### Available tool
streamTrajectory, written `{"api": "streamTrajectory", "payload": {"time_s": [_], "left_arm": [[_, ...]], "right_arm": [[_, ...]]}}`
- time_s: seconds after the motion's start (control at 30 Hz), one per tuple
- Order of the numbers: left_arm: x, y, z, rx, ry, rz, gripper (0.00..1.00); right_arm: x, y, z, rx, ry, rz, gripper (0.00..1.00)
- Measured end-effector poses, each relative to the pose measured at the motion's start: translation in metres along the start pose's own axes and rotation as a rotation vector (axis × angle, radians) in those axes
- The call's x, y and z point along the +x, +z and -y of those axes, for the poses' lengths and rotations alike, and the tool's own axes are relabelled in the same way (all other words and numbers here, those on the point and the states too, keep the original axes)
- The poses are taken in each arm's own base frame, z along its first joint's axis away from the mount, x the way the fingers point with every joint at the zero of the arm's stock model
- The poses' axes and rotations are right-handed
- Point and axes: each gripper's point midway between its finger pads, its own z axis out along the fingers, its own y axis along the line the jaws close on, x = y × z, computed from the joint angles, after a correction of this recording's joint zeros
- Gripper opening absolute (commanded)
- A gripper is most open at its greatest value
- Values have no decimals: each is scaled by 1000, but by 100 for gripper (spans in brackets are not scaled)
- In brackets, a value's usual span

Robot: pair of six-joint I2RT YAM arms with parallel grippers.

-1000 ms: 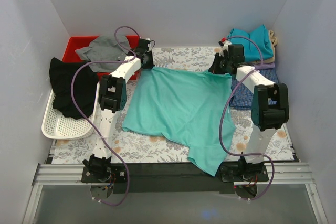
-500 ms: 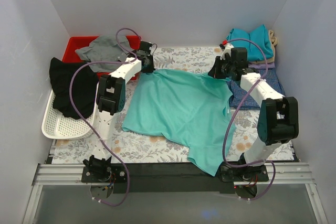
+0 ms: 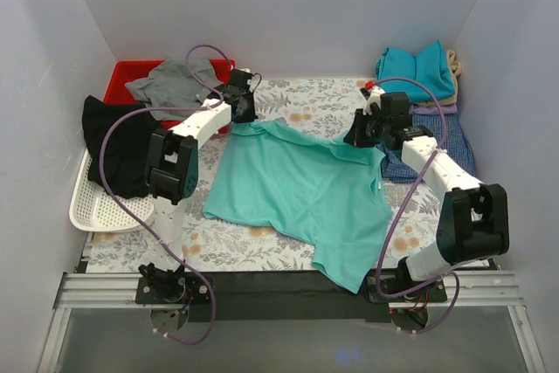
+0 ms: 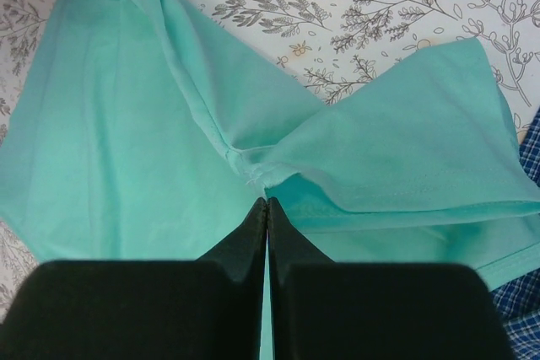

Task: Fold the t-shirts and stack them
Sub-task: Fold the tshirt

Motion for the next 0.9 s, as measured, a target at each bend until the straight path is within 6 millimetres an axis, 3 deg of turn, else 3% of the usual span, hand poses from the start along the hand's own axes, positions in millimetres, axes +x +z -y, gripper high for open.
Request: {"api": "streamTrajectory", "payload": {"time_s": [0.17,0.3,0.47,0.6,0.77,0.9], "left_arm": [[-15,-38,1,15,-13,72,0],[-6,-51,-4,10,-14,72,0],[35,-46,-23,-44,-8,-6,0],[65,-41,-42,-113,4,-71,0],[67,-41,-50,-157,3,-64,0],[68,-40,-49,-172,12,-62,0]], "right_arm": [[13,-7,-10,0,-1,-32,2],[40,-5,-14,18,22,-111,1],[80,-10,-11,86,58,-198,1],[92,-21,5,196,82,-186,1],[90,-36,22,313,96,-126,1],[92,-36,23,324,112,-126,1]]}}
